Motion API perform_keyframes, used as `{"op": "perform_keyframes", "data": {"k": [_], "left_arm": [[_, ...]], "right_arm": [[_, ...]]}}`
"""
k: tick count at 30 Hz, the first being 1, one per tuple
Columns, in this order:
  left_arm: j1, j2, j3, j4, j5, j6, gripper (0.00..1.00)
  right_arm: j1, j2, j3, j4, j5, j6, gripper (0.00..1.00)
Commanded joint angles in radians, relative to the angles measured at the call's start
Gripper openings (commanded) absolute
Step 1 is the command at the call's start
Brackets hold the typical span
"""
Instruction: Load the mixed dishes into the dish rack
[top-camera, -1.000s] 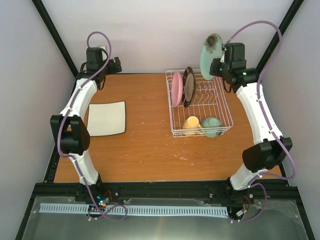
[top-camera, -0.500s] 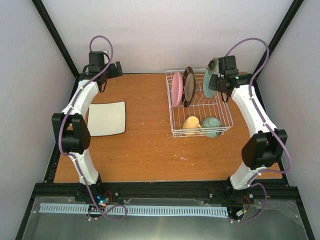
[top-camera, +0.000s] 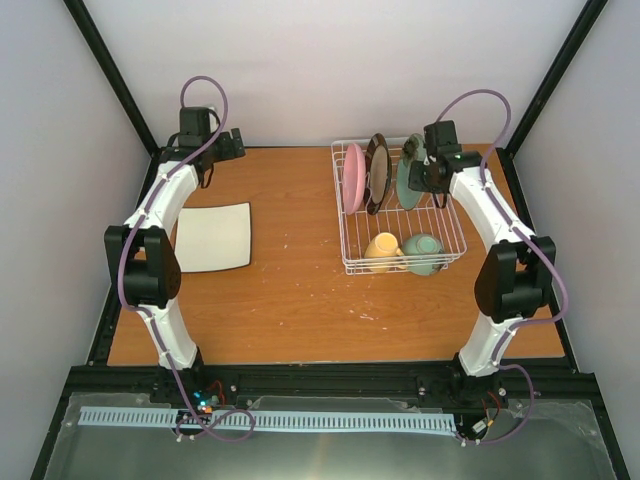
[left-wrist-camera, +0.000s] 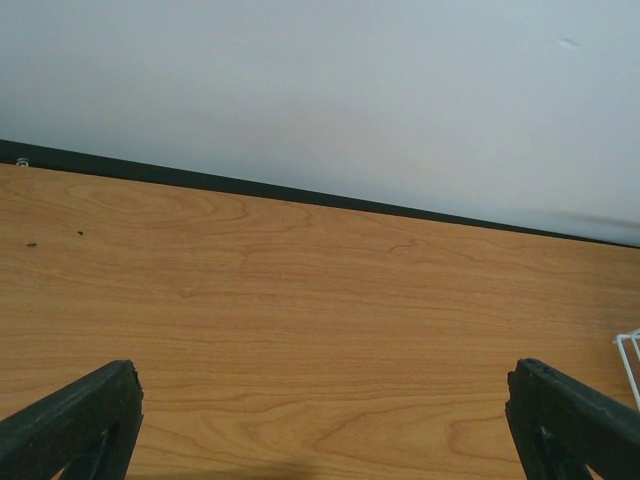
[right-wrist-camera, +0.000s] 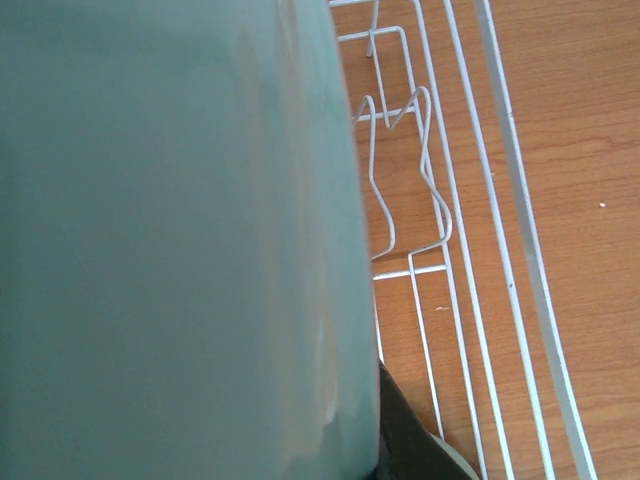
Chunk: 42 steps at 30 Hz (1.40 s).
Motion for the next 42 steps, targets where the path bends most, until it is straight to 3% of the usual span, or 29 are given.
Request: {"op": "perform_keyframes", "data": {"k": [1, 19, 20, 22, 26, 34, 42], "left_arm": [[0.004, -0.029, 0.002, -0.013, -0.028, 0.021, 1.0], [0.009, 0.007, 0.047, -0.044, -0.056, 0.042, 1.0], [0.009, 0.007, 0.044, -0.043, -0.056, 0.042, 1.0], [0.011, 0.009, 0.04, -0.046, -0.054, 0.04, 1.0], [0.02, 0.007, 0.022, -0.048, -0.015, 0.021, 1.0], [0.15, -0.097, -0.176, 0.107, 0.281, -0.129, 1.0], [0.323, -0.121, -0.377, 0.154, 0.578, -0.149, 1.0]], "right_arm": [[-0.006, 0.012, 0.04, 0.118, -0.014, -0.019, 0.03], [-0.005, 0.136, 0.062, 0.104, -0.058, -0.023, 0.03], [-0.005, 0.135, 0.056, 0.104, -0.057, -0.023, 0.09], [-0.005, 0.135, 0.047, 0.101, -0.049, -0.023, 0.33], [-0.005, 0.13, 0.04, 0.1, -0.038, -0.021, 0.5], [-0.005, 0.099, 0.039, 0.118, 0.01, -0.013, 0.61], [-0.014, -0.062, -0.01, 0.163, 0.087, 0.003, 0.67]]}}
